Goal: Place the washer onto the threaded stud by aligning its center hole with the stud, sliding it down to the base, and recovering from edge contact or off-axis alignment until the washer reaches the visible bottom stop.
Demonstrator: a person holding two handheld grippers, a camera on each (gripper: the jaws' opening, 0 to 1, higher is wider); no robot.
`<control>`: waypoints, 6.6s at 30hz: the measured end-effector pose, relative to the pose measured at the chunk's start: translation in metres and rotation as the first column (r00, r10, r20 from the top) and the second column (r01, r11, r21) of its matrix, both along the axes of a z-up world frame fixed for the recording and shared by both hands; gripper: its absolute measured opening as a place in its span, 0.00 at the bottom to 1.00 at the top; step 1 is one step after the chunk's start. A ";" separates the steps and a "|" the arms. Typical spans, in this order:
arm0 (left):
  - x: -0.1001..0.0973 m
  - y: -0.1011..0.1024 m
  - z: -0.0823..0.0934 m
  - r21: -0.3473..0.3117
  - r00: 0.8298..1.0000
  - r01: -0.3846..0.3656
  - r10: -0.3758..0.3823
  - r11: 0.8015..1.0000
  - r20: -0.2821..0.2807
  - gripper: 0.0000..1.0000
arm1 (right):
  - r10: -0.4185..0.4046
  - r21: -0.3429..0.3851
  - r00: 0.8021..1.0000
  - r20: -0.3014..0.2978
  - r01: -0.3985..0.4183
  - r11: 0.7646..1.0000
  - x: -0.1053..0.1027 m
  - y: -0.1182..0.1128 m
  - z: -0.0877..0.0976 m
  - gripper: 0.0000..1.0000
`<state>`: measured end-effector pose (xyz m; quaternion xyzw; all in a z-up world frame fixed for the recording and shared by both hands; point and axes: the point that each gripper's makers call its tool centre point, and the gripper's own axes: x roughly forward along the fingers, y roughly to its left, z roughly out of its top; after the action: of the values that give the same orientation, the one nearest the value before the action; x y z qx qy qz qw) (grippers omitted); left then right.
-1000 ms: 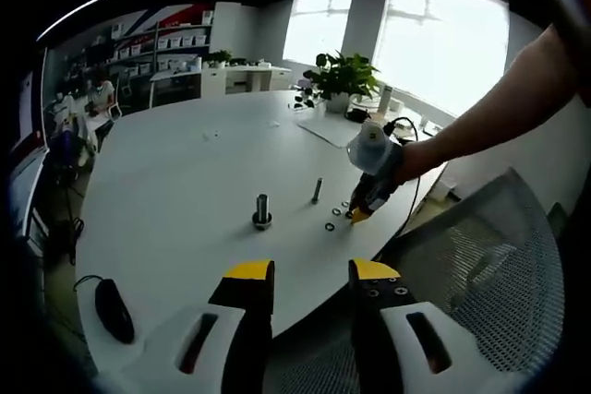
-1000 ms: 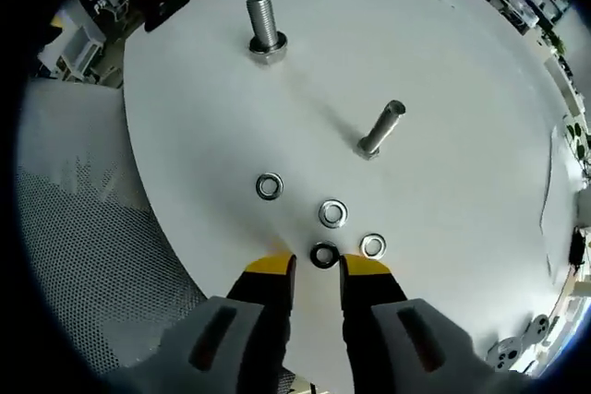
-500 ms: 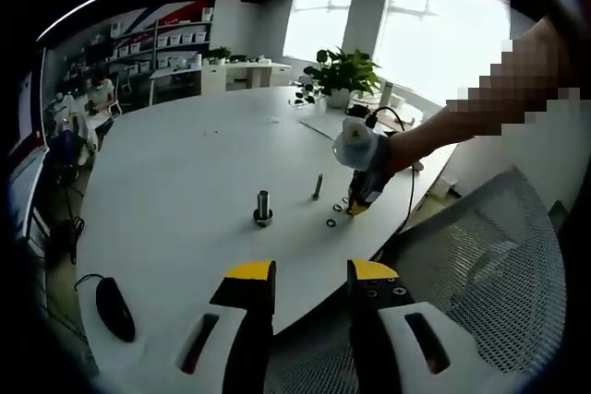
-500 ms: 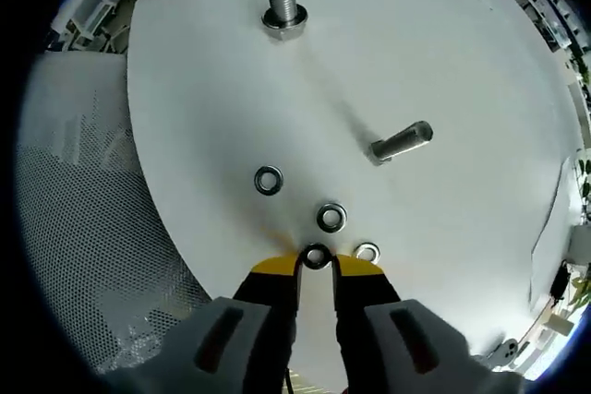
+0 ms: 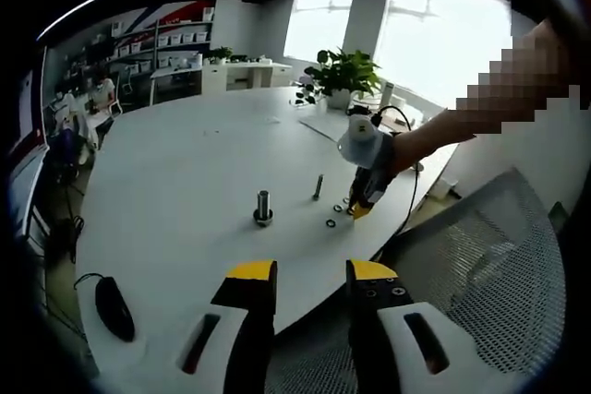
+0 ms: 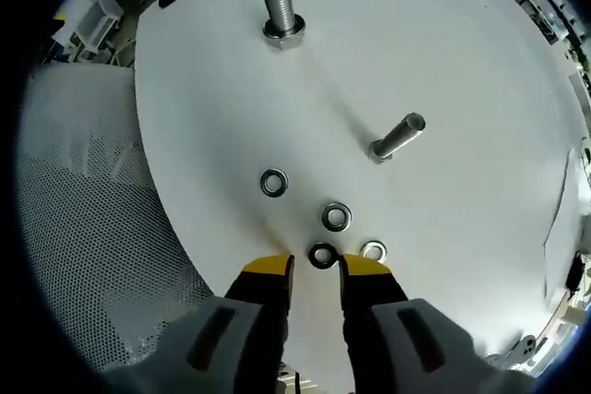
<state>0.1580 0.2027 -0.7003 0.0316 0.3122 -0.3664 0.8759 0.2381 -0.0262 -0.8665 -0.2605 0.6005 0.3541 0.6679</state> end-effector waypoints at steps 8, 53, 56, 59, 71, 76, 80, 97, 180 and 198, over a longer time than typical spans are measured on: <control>0.001 0.001 0.001 -0.004 1.000 -0.007 0.007 1.000 0.004 0.28 | 0.100 -0.065 0.994 0.051 -0.096 0.993 0.005 -0.003 -0.004 0.20; 0.002 0.002 0.000 0.007 1.000 -0.007 0.007 1.000 0.008 0.27 | -0.072 -0.009 0.989 0.132 0.074 0.997 0.009 0.000 -0.002 0.14; 0.001 0.001 0.000 0.010 1.000 -0.003 0.003 1.000 0.007 0.27 | -0.084 -0.018 0.987 0.137 0.088 0.996 0.008 0.000 -0.002 0.14; 0.002 0.001 -0.001 0.009 1.000 -0.005 0.005 1.000 0.007 0.27 | -0.088 -0.023 0.985 0.149 0.092 0.995 0.006 0.001 -0.001 0.14; 0.003 0.001 0.000 0.001 1.000 -0.005 0.005 1.000 0.016 0.27 | -0.109 -0.009 0.981 0.162 0.112 0.994 0.007 0.001 0.000 0.13; 0.003 0.001 0.001 -0.004 1.000 -0.002 0.002 1.000 0.017 0.27 | -0.138 0.004 0.974 0.181 0.140 0.990 0.008 -0.001 0.001 0.13; 0.002 0.000 0.001 -0.006 1.000 0.001 -0.001 1.000 0.018 0.27 | -0.170 0.012 0.970 0.174 0.171 0.985 0.007 -0.006 0.001 0.13; 0.002 -0.001 0.004 -0.022 1.000 0.000 0.000 1.000 0.024 0.28 | -0.170 0.096 0.952 0.256 0.150 0.984 0.023 0.007 0.047 0.13; -0.005 0.003 -0.015 0.049 0.998 0.005 -0.002 0.999 -0.058 0.28 | 0.073 0.021 0.967 0.244 -0.080 0.997 0.083 0.034 0.047 0.13; -0.006 0.007 -0.018 0.068 0.997 -0.007 0.012 0.998 -0.073 0.27 | -0.048 0.057 0.988 0.150 0.040 0.998 0.089 0.025 0.000 0.14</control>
<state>0.1522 0.2094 -0.7185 0.0465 0.3565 -0.3523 0.8641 0.3269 -0.0011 -0.8663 -0.2553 0.5441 0.3347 0.7258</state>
